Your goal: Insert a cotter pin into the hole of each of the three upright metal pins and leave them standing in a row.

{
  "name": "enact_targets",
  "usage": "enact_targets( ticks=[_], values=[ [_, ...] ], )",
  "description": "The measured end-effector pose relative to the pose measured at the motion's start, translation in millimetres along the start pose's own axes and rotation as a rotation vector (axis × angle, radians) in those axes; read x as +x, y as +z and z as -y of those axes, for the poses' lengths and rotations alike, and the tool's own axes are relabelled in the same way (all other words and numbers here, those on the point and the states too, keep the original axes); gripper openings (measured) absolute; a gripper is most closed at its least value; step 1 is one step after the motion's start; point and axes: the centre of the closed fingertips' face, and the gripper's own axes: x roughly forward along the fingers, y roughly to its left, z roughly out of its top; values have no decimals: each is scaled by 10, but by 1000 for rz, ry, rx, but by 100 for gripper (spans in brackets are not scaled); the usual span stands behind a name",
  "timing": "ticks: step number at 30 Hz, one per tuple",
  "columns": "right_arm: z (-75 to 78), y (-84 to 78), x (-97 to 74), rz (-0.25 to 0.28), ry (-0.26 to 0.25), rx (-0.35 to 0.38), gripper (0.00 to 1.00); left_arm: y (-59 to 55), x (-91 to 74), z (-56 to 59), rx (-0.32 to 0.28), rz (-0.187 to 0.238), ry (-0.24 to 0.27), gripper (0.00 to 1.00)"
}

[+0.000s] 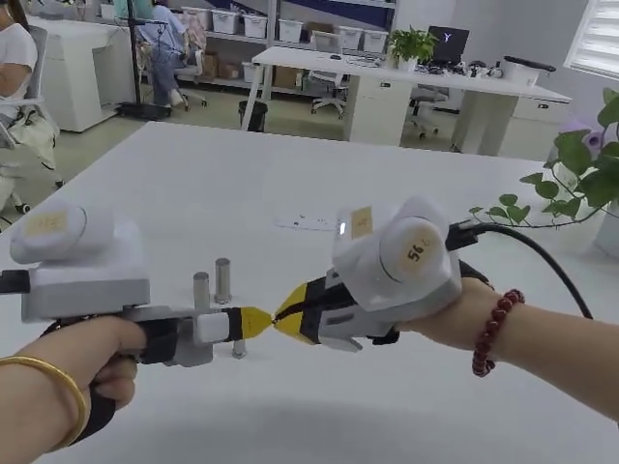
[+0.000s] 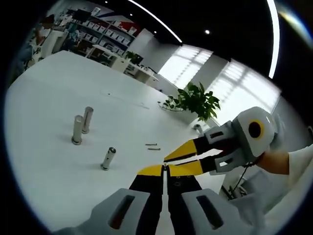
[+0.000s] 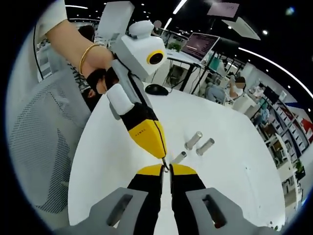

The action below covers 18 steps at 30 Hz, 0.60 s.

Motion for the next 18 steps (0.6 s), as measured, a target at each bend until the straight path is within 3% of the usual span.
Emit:
enact_targets(
  ticks=[9, 18],
  values=[
    [-36, -24, -85, 34, 41, 82, 9, -103, -75, -39, 138, -30, 5, 0],
    [-232, -93, -124, 49, 144, 127, 11, -156, -126, 8, 249, -42, -30, 0]
  ],
)
